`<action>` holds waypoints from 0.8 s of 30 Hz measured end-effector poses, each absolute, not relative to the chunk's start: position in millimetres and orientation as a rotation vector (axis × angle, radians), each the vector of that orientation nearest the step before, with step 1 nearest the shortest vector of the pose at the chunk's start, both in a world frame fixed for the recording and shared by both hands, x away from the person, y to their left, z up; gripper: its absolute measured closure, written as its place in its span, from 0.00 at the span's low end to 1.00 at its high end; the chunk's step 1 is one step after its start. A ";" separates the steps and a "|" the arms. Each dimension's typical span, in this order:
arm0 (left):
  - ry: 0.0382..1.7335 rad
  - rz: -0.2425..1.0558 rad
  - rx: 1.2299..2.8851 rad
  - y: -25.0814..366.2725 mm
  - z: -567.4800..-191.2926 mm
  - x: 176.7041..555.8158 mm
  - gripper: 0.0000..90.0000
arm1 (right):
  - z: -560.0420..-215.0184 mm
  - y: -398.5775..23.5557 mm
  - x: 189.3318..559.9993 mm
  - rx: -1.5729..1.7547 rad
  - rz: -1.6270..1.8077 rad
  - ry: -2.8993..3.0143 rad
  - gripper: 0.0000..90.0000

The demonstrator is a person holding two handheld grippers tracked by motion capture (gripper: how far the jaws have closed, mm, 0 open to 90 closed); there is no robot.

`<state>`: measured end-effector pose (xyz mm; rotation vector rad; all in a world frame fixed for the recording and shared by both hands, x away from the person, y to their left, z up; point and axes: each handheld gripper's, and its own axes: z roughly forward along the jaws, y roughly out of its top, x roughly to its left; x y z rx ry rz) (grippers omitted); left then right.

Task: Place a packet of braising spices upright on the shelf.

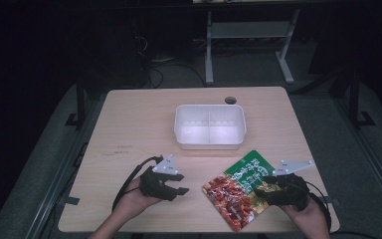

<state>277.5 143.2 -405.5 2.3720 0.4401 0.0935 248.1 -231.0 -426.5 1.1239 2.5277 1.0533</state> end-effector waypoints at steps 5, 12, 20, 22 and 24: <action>0.393 0.067 2.395 124.2 -407.6 277.4 0.68 | -424.4 -234.5 247.0 1.131 1.059 2.509 0.44; 0.365 0.025 2.427 104.3 -411.5 283.4 0.80 | -424.0 -238.4 247.7 1.150 1.052 2.496 0.44; 0.351 -0.015 2.480 78.8 -424.0 289.3 0.91 | -423.9 -244.1 248.1 1.175 1.033 2.479 0.44; 0.339 -0.020 2.487 74.1 -424.7 289.8 0.94 | -424.7 -246.0 249.0 1.177 1.030 2.476 0.43; 0.330 -0.024 2.490 68.9 -425.5 289.8 0.95 | -425.2 -248.0 249.5 1.192 1.022 2.472 0.43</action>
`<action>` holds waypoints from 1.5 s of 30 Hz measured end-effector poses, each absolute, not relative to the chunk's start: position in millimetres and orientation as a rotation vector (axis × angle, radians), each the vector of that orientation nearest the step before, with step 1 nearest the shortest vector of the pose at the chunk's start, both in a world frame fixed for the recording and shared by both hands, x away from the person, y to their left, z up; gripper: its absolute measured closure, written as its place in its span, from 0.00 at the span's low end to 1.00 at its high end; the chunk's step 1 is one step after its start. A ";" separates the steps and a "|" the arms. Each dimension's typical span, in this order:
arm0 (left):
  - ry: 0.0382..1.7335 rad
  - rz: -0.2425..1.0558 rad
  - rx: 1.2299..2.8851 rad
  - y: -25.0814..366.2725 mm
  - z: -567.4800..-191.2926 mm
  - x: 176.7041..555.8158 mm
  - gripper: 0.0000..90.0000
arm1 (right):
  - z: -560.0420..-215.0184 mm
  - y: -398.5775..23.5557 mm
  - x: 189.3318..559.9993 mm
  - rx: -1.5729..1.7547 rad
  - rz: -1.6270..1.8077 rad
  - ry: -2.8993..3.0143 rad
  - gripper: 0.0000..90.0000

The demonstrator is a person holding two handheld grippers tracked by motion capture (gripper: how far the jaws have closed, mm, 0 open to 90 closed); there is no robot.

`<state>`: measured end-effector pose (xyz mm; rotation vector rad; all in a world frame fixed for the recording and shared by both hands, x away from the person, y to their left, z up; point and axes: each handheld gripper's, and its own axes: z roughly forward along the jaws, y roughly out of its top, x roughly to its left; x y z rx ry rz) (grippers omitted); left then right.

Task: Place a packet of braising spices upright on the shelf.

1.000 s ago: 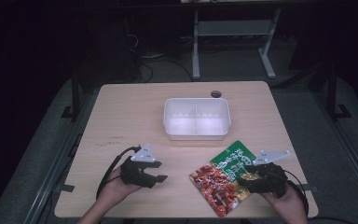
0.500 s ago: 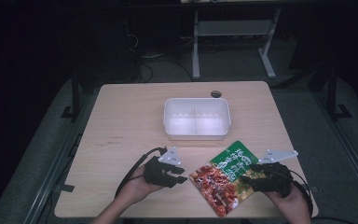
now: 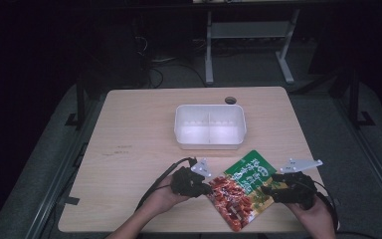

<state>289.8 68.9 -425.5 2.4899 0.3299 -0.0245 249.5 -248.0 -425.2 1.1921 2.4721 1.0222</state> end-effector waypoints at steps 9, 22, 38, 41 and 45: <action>0.294 -0.039 2.523 50.0 -430.8 290.7 0.98 | -428.5 -266.2 256.0 1.315 0.979 2.405 0.43; 0.282 -0.039 2.600 38.2 -444.0 290.3 0.97 | -443.8 -291.9 269.0 1.496 0.908 2.377 0.43; 0.289 -0.053 2.595 36.9 -446.2 290.9 0.96 | -451.9 -294.3 271.3 1.574 0.966 2.442 0.53; 0.290 -0.055 2.595 36.9 -446.4 291.0 0.96 | -449.5 -293.4 270.0 1.566 0.970 2.439 0.54; 0.289 -0.052 2.595 36.3 -446.5 290.6 0.96 | -445.2 -295.2 267.2 1.565 1.032 2.426 0.56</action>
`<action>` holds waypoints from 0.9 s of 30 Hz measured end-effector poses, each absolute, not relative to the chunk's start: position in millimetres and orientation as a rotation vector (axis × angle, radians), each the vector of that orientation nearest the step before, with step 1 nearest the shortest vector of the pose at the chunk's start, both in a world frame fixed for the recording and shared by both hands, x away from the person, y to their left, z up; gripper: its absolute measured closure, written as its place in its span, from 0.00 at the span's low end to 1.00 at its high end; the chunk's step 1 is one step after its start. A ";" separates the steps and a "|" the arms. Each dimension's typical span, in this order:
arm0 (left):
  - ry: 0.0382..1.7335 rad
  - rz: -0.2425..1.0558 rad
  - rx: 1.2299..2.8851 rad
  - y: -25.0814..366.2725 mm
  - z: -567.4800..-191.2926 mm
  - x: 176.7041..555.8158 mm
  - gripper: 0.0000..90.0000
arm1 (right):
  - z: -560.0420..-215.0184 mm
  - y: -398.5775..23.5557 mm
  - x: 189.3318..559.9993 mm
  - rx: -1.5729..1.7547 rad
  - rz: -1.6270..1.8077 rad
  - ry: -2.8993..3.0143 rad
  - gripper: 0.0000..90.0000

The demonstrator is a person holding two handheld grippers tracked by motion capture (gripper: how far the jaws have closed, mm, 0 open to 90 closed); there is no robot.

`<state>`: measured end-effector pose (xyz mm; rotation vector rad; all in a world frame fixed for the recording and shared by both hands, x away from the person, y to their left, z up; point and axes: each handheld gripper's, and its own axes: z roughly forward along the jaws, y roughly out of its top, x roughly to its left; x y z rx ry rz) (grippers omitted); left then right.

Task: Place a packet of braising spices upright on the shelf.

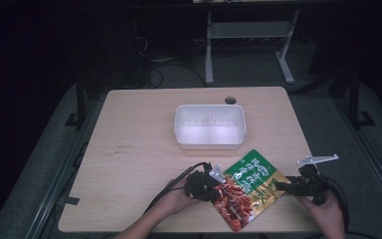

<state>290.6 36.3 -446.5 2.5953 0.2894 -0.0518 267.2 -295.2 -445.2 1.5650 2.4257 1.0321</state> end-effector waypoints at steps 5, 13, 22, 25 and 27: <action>0.288 -0.048 2.595 35.6 -446.6 290.2 0.96 | -440.3 -295.6 264.3 1.547 1.148 2.429 0.63; 0.279 -0.051 2.596 34.5 -446.6 290.3 0.95 | -442.9 -284.6 267.3 1.518 1.167 2.482 0.73; 0.281 -0.048 2.591 34.1 -446.8 288.9 0.94 | -453.3 -276.5 276.4 1.560 1.068 2.497 0.85; 0.271 -0.040 2.593 34.1 -446.5 287.8 0.92 | -454.5 -275.9 276.5 1.558 1.043 2.497 0.90; 0.272 -0.057 2.583 34.7 -446.4 287.7 0.89 | -455.4 -275.2 276.7 1.561 1.026 2.498 0.93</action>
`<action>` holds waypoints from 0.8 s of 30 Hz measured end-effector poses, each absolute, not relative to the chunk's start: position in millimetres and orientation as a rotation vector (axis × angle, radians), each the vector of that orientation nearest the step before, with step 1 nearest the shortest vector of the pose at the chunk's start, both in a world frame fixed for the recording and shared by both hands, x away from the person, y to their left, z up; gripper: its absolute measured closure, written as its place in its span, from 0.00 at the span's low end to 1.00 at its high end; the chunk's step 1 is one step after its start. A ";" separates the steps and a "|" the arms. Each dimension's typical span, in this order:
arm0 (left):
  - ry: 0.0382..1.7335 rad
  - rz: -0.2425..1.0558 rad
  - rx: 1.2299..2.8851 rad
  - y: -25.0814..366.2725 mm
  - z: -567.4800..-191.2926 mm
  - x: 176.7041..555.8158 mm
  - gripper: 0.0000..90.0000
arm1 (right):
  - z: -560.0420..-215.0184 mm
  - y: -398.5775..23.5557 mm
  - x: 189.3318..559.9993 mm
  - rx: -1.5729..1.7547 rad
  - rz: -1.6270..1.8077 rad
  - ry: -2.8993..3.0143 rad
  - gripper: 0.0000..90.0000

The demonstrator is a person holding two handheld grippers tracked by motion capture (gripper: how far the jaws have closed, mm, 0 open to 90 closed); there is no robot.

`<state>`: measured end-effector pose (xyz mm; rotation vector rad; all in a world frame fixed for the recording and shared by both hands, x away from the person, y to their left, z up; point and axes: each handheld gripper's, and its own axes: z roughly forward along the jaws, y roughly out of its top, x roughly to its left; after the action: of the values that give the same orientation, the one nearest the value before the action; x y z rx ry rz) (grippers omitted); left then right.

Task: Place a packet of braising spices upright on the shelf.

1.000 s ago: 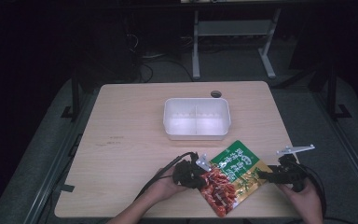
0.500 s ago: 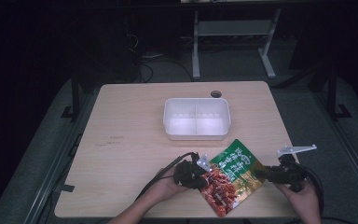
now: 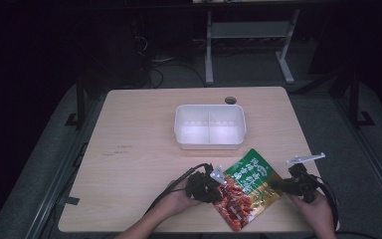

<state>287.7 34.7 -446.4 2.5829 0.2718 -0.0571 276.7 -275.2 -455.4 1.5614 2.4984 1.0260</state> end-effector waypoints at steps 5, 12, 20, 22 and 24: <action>0.260 -0.035 2.581 40.9 -442.5 286.6 0.81 | -455.0 -274.4 276.3 1.549 1.028 2.500 0.99; 0.273 0.005 2.543 58.8 -430.6 284.6 0.75 | -454.5 -275.5 275.7 1.556 1.049 2.492 0.99; 0.283 0.056 2.513 83.8 -424.3 279.0 0.66 | -452.6 -273.8 274.4 1.548 1.042 2.487 1.00; 0.301 0.061 2.491 95.9 -422.0 278.6 0.65 | -450.8 -273.6 274.4 1.545 1.048 2.487 1.00; 0.310 0.066 2.486 104.2 -420.9 277.8 0.64 | -449.2 -273.4 274.3 1.545 1.047 2.485 1.00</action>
<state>277.8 104.2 -420.9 2.4857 0.3105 0.0665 274.3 -273.4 -449.2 1.5449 2.4851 1.0471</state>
